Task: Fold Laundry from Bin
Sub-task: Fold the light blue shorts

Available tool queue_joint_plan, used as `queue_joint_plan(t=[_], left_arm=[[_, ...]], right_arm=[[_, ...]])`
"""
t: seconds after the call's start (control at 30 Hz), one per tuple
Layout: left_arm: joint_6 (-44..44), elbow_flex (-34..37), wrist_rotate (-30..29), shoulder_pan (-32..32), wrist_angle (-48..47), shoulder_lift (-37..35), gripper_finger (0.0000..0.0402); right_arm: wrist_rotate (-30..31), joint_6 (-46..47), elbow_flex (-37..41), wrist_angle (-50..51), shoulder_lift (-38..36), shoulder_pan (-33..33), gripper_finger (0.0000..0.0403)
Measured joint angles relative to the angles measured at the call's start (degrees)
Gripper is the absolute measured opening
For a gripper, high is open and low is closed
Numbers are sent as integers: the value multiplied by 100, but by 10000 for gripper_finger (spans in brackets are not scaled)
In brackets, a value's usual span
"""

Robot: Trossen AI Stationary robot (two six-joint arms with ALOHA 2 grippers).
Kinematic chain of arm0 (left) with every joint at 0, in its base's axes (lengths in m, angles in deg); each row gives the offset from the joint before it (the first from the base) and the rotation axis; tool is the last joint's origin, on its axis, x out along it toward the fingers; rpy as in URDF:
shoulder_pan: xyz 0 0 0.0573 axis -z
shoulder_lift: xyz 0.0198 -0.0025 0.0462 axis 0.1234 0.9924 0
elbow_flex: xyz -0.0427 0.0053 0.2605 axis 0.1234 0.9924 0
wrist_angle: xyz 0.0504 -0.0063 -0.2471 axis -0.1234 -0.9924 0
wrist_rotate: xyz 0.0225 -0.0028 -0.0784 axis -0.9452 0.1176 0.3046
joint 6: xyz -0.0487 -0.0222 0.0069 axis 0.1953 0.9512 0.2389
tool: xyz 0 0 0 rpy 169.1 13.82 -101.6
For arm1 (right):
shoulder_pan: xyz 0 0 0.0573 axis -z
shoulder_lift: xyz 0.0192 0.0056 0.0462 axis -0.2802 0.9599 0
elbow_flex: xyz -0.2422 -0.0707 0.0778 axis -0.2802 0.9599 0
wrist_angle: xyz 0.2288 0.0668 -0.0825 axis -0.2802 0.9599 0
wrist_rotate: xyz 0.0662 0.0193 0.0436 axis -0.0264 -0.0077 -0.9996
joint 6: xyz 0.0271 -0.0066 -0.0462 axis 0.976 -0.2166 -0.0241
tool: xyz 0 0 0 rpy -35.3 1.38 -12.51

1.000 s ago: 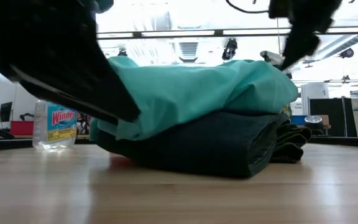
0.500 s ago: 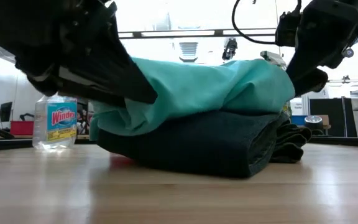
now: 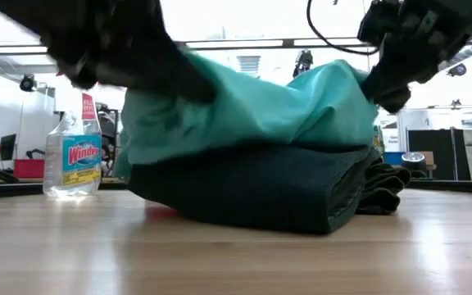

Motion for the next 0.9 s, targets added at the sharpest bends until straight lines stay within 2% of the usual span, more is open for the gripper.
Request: queue_joint_plan(t=[0.03,0.1,0.27,0.33,0.57,0.7,0.9], left_arm=[[-208,-100,-46,0,7,0,12],[-595,-298,-91,0,12,0,11],[-791,-536,23,-35,155,-7,4],[-673,-513,37,-52,292,63,4],[-608,-487,250,-142,1081,704,2],[-544,-486,566,-162,1155,712,2],[-239,-484,596,-122,1141,671,2]], right_arm=[[1,-201,-130,155,-68,12,29],[78,-452,-456,769,-221,50,18],[1306,-786,-1509,2600,-468,100,10],[1531,-808,-1761,3013,-476,94,10],[1197,-566,-1587,3086,-160,96,10],[1216,-299,-1322,3127,210,100,10],[1296,-257,-1191,3142,754,98,10]])
